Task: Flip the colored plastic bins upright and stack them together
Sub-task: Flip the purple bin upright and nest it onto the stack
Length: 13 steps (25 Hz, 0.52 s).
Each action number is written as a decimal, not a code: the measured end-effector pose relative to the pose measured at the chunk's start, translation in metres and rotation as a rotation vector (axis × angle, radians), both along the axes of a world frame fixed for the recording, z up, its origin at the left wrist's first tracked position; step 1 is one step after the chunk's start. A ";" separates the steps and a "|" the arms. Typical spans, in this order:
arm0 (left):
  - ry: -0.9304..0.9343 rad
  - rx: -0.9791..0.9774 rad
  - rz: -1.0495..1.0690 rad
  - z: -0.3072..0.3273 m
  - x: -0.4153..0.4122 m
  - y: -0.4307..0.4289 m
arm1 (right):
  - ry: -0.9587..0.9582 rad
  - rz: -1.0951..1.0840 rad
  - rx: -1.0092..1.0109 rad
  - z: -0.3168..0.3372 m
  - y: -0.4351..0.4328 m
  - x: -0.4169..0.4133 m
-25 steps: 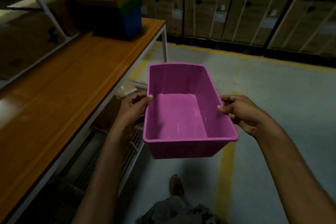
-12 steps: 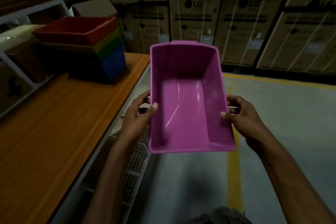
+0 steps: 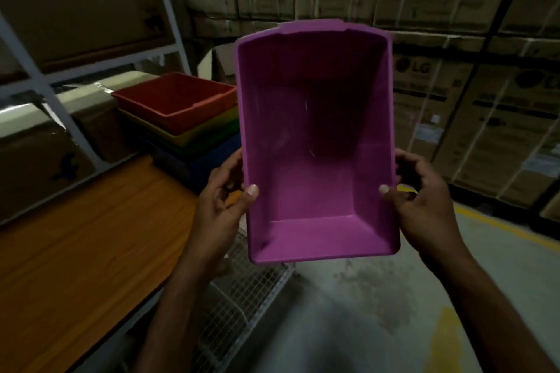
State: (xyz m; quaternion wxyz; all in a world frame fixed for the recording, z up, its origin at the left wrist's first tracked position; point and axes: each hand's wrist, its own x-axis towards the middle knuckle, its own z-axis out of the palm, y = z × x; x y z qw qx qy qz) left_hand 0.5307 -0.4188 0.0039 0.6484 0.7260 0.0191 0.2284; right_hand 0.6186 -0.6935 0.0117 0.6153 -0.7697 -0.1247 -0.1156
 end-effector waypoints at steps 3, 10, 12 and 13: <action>-0.085 -0.034 0.128 0.030 0.031 -0.010 | -0.037 0.149 0.063 0.037 0.010 0.068; -0.143 -0.054 0.410 0.091 0.085 0.034 | -0.045 0.462 0.186 0.083 0.095 0.184; -0.179 -0.037 0.443 0.104 0.095 0.055 | -0.072 0.524 0.232 0.089 0.128 0.209; -0.192 -0.022 0.458 0.109 0.100 0.065 | -0.078 0.549 0.253 0.092 0.145 0.219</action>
